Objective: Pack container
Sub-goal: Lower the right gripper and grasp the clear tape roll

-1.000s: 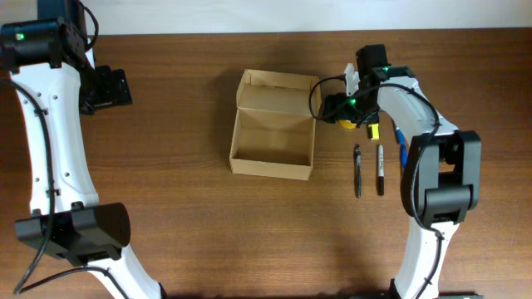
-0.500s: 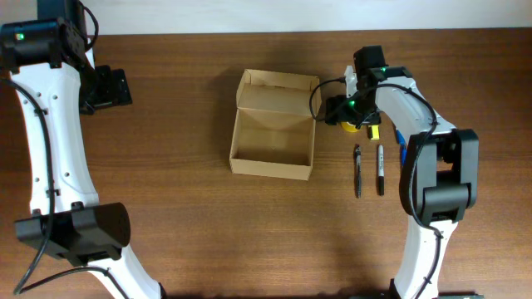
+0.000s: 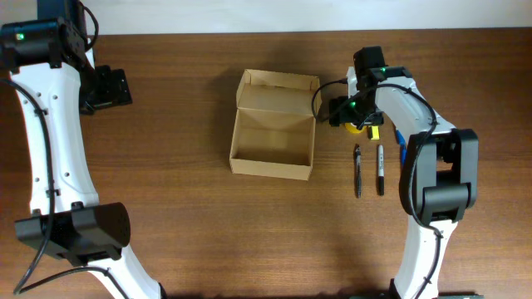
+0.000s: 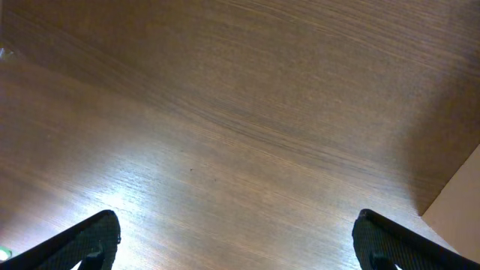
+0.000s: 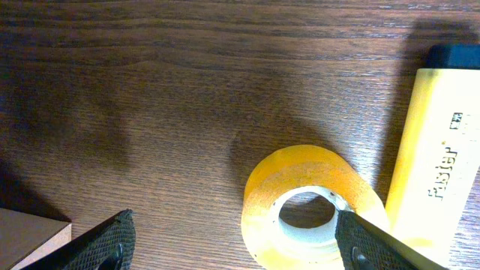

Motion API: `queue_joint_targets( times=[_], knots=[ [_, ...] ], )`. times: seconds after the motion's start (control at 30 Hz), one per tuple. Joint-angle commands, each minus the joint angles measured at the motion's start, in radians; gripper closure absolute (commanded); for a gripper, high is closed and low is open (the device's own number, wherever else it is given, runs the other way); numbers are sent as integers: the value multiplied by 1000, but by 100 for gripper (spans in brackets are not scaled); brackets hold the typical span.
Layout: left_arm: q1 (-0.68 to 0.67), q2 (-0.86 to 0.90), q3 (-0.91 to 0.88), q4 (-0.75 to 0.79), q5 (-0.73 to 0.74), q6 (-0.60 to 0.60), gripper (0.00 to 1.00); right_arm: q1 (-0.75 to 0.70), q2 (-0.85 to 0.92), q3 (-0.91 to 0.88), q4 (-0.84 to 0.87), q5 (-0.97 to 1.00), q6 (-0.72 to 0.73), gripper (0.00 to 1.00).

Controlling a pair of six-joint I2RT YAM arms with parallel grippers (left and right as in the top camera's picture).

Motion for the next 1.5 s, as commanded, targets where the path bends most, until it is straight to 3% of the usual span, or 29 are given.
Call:
queue_joint_targets(
  times=[0.0, 0.57, 0.67, 1.17, 1.47],
  knots=[
    [3, -9, -6, -1, -7, 8, 0, 3, 28, 13, -8, -33, -7, 14],
    [3, -9, -6, -1, -7, 8, 0, 4, 31, 13, -12, -137, -27, 10],
    [3, -9, -6, -1, -7, 8, 0, 4, 31, 12, -12, -108, -26, 16],
    [3, -9, -6, -1, -7, 8, 0, 4, 95, 12, -24, 18, 1, 22],
    [3, -9, -6, -1, -7, 8, 0, 2, 101, 13, -30, 22, 1, 45]
  ],
)
